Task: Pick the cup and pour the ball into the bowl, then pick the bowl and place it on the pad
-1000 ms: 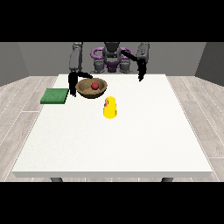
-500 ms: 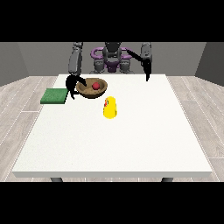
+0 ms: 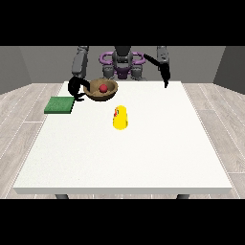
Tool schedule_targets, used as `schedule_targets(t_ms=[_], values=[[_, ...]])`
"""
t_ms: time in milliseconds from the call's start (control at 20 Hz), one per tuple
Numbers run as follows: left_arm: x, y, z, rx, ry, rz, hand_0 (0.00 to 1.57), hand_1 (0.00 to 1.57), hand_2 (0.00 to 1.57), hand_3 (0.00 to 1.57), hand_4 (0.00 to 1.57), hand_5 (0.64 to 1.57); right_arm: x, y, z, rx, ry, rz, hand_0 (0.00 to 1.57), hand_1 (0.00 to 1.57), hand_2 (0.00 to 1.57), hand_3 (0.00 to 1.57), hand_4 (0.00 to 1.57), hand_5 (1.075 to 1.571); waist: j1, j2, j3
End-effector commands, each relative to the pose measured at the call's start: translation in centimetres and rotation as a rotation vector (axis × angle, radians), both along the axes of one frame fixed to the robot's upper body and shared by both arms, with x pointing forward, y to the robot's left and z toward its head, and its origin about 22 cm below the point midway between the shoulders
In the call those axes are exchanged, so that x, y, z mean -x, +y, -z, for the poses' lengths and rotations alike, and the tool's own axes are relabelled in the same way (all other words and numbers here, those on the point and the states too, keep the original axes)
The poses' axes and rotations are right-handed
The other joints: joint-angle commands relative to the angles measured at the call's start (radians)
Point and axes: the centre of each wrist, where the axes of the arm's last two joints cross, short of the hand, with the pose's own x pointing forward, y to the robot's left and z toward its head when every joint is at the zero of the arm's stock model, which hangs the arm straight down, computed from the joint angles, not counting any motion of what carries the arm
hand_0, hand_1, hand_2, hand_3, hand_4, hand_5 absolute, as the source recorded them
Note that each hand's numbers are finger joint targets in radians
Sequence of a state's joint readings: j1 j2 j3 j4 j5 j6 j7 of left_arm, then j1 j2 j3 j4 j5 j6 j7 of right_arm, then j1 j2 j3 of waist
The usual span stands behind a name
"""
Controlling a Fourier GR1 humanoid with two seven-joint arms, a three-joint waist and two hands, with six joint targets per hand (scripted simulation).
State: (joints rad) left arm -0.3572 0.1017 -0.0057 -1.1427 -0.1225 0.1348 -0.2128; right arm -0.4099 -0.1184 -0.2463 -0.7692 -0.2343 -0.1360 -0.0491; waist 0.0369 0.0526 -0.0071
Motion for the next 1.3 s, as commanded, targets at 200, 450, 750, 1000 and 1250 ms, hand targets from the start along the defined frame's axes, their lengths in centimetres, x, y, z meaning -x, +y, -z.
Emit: schedule_targets(t_ms=[200,450,750,1000,1250], values=[[0.6,1.3,2.3,0.002,0.085,-0.063,0.0,0.0,0.0,0.0,0.0,0.706,-1.2,-1.0,-3.5,0.03,0.089,-0.057,1.57,1.57,1.57,0.85,0.89,1.56,-0.064,-0.071,0.0069],[-0.4,0.4,0.8,0.001,0.003,-0.069,0.0,0.0,0.0,0.0,0.0,0.714,-0.4,-10.4,-6.3,0.035,0.037,-0.03,1.57,1.57,1.57,0.83,0.89,1.568,-0.073,0.008,0.0073],[-0.5,-4.4,0.0,-0.029,-0.07,-0.015,0.0,0.0,0.0,0.0,0.0,0.712,-0.6,-15.1,-8.4,-0.044,-0.053,0.052,1.57,1.57,1.57,0.84,0.87,1.57,-0.007,0.086,0.0076],[-1.1,-6.0,-4.1,-0.044,-0.257,0.043,0.0,0.0,0.0,0.0,0.0,0.714,1.5,-21.1,-10.1,-0.033,-0.174,0.098,1.57,1.57,1.57,0.78,0.87,1.571,0.052,0.257,0.0089],[-1.3,-7.4,-8.3,-0.042,-0.41,0.045,0.0,0.0,0.0,0.0,0.0,0.703,1.3,-23.9,-13.7,-0.047,-0.304,0.094,1.57,1.57,1.57,0.0,0.84,1.568,0.045,0.41,0.0103]])
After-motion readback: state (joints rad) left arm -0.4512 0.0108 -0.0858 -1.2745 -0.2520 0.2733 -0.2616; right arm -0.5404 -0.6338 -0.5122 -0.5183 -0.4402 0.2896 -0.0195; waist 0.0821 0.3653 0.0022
